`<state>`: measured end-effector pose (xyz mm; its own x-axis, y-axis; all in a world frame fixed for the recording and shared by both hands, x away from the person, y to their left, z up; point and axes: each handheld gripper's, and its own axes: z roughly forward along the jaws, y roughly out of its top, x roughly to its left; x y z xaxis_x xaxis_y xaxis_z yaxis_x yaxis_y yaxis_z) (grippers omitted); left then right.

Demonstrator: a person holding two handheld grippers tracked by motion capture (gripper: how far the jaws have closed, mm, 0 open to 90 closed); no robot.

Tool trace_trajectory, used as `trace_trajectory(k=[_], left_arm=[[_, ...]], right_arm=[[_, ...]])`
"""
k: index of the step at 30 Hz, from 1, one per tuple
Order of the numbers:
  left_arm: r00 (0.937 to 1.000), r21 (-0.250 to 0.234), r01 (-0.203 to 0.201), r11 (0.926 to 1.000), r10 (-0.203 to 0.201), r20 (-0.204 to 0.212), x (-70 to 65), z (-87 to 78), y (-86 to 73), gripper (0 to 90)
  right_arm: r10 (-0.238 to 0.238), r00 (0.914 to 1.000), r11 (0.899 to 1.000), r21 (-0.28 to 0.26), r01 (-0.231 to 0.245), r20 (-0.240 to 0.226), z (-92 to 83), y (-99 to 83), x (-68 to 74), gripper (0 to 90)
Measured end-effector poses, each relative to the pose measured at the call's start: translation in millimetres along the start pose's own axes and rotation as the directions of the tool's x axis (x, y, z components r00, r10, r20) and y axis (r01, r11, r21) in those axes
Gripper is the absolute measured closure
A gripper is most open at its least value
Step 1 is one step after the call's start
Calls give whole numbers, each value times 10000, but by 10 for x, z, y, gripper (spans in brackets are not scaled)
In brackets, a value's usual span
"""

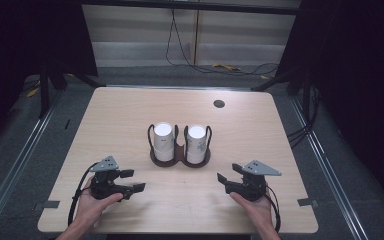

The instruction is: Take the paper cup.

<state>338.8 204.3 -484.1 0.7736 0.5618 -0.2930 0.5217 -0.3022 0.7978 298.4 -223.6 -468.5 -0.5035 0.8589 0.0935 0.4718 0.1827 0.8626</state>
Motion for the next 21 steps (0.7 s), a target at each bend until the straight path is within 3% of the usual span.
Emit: trace_trajectory(k=[7, 11, 14, 17, 19, 21], left_arm=[[9991, 85, -400, 9992, 401, -160, -14, -38, -10, 255], [9970, 220, -750, 9969, 754, -181, -41, -34, -15, 254], [9960, 391, -852, 9956, 862, -245, -41, -36, -26, 252], [9975, 329, -683, 9971, 688, -155, -28, -32, -42, 251], [9972, 238, -717, 9971, 721, -189, -28, -39, -35, 251], [9972, 187, -693, 9974, 697, -252, -27, -44, -31, 251]], right_arm=[[-189, 9991, 9987, 469, 207, -384, 15, 80, 51, 283], [-649, 9955, 9961, 550, 687, -691, 21, 177, 145, 260], [-710, 9941, 9958, 525, 755, -819, 37, 226, 161, 261], [-1283, 9897, 9898, 538, 1318, -640, 69, 305, 138, 257], [-940, 9908, 9931, 615, 1002, -970, 103, 366, 97, 233], [-975, 9892, 9916, 736, 1059, -1095, 132, 419, 111, 218]])
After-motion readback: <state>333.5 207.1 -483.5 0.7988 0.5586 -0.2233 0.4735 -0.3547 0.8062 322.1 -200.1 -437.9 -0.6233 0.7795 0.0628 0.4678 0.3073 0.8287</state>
